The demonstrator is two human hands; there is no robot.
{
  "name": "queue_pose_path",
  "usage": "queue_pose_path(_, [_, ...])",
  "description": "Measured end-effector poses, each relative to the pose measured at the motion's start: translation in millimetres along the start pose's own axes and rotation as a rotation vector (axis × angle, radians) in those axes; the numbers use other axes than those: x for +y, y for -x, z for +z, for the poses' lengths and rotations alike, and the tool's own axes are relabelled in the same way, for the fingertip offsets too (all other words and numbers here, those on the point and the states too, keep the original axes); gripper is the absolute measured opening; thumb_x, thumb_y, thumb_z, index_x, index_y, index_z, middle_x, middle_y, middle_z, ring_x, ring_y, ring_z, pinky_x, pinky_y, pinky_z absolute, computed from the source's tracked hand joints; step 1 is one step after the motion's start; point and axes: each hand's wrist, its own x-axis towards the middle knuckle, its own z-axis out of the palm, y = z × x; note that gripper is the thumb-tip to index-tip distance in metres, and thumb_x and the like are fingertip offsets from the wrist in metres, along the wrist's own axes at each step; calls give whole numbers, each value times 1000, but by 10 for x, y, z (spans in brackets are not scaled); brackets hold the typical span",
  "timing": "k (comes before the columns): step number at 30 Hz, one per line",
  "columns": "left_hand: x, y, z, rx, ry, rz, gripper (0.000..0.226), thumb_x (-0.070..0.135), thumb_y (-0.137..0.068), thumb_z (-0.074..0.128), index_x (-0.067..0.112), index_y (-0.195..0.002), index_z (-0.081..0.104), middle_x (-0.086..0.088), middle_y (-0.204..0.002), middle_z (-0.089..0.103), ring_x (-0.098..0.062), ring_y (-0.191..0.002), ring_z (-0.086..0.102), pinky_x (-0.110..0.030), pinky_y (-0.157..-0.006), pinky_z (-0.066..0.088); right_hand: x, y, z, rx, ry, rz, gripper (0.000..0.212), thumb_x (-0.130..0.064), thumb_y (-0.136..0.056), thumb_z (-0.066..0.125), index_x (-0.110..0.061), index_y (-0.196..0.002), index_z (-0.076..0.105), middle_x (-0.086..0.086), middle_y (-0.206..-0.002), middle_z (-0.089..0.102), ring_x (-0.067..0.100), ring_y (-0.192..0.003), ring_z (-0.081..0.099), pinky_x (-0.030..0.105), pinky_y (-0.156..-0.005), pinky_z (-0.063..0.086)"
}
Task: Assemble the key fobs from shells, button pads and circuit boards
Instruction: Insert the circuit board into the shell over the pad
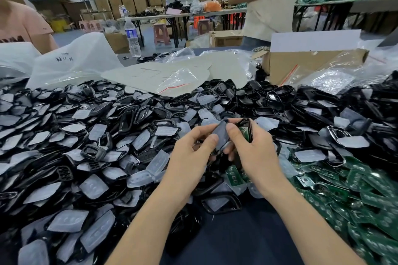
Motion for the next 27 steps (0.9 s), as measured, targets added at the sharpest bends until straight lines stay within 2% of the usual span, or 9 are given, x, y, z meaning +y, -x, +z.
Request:
queue_pose_path(2, [-6,-9,31,-1,175,-71,26,20,-94,63,41,-99,77,4,-104,77,-14,-96,68,-36,-90,56,17,-8,13,24,-29,7,7,-26,-102,59,-28,-99,65,3,-61,70,13,-51,64,23,-53,53])
queue_pose_path(5, [-21,-36,49,12,312,-138,31,4,-99,56,25,-102,79,-3,-102,77,-14,-89,69,-28,-79,56,57,-15,28,39,-24,12,6,-28,-102,60,-30,-99,64,4,-63,72,16,-54,67,26,-56,56])
queue_pose_path(9, [-18,-36,41,-11,376,-140,32,5,-100,54,22,-98,81,-5,-96,77,-16,-86,69,-25,-74,57,76,-32,-2,72,10,23,6,-31,-101,59,-30,-96,63,3,-64,73,16,-54,69,31,-57,56])
queue_pose_path(13, [-38,-4,23,-3,133,-66,18,29,-92,68,36,-105,77,7,-96,76,-16,-87,71,-34,-85,58,60,-27,-28,86,41,23,8,-31,-101,59,-29,-95,63,2,-63,72,17,-55,69,38,-60,56])
queue_pose_path(18, [-5,7,-31,-45,-185,69,31,22,-95,68,46,-114,64,19,-102,72,-7,-79,68,-22,-79,56,33,-6,-26,73,115,16,6,-34,-100,59,-34,-95,63,-1,-63,72,14,-54,68,36,-60,56])
queue_pose_path(19, [7,6,-42,-61,-221,70,34,20,-96,67,44,-119,63,20,-102,72,-9,-80,68,-24,-80,57,31,-7,-31,73,130,15,6,-34,-100,58,-35,-95,62,-2,-63,72,13,-53,67,34,-59,55])
queue_pose_path(22, [38,3,-74,-119,-289,53,41,17,-97,64,34,-134,59,19,-108,71,-19,-88,69,-44,-88,58,27,-7,-41,58,169,12,6,-35,-99,58,-36,-95,62,-3,-62,72,12,-52,67,29,-57,51])
queue_pose_path(24, [53,6,-102,-142,-302,57,42,17,-97,62,38,-132,59,18,-109,71,-25,-88,68,-48,-87,57,26,-6,-40,44,180,16,6,-36,-100,57,-35,-95,62,-3,-62,72,12,-52,67,26,-57,50])
queue_pose_path(27, [51,21,-145,-157,-281,67,35,23,-98,56,50,-122,59,27,-113,68,-10,-85,72,-29,-84,59,10,-10,-39,35,169,23,6,-33,-100,58,-33,-97,62,-1,-61,71,14,-52,67,30,-58,55])
